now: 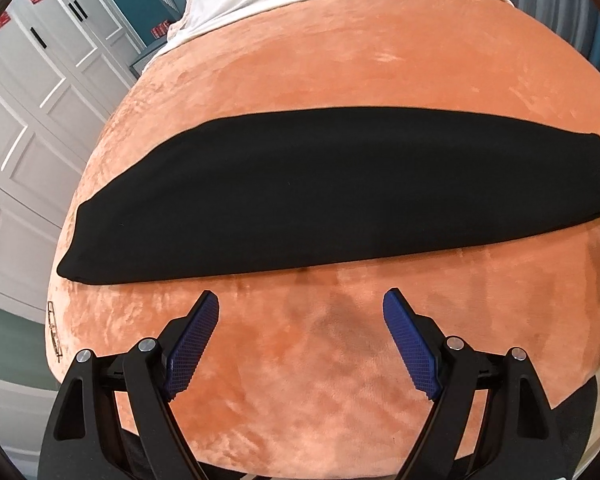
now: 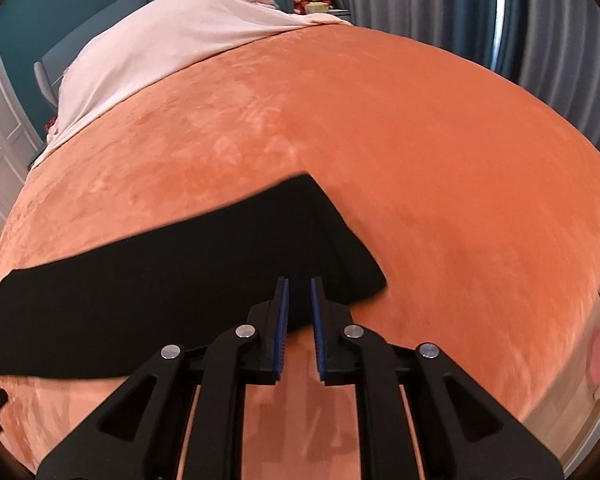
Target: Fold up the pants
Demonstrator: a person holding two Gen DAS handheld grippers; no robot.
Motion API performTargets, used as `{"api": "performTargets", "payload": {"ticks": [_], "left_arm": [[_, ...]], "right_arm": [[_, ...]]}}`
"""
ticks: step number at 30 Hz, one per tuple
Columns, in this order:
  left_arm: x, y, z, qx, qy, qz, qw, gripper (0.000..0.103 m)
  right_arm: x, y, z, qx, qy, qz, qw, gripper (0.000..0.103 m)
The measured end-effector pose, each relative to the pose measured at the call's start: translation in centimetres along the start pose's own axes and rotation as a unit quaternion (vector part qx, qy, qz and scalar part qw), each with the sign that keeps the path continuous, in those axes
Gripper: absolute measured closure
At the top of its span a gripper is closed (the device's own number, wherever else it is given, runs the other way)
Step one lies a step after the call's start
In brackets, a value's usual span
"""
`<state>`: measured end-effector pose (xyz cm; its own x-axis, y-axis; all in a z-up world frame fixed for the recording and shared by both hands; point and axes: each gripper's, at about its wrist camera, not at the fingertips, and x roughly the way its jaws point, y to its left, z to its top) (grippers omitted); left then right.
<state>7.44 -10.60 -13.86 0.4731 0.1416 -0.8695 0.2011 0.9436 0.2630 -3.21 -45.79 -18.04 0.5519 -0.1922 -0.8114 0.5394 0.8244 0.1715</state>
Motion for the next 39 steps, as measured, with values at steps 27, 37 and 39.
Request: {"api": "performTargets", "payload": {"ticks": [27, 37, 39], "left_arm": [[-2.2, 0.7, -0.6, 0.001, -0.030, 0.009, 0.9995, 0.021], [-0.9, 0.2, -0.1, 0.008, -0.018, 0.013, 0.9997, 0.021], [-0.9, 0.1, -0.1, 0.010, -0.018, 0.016, 0.9997, 0.021]], "right_arm": [[-1.7, -2.4, -2.7, 0.103, -0.016, 0.022, 0.994, 0.048], [1.2, -7.0, -2.0, 0.205, 0.004, 0.062, 0.977, 0.048], [1.1, -6.7, -1.3, 0.196, -0.009, 0.054, 0.979, 0.048]]}}
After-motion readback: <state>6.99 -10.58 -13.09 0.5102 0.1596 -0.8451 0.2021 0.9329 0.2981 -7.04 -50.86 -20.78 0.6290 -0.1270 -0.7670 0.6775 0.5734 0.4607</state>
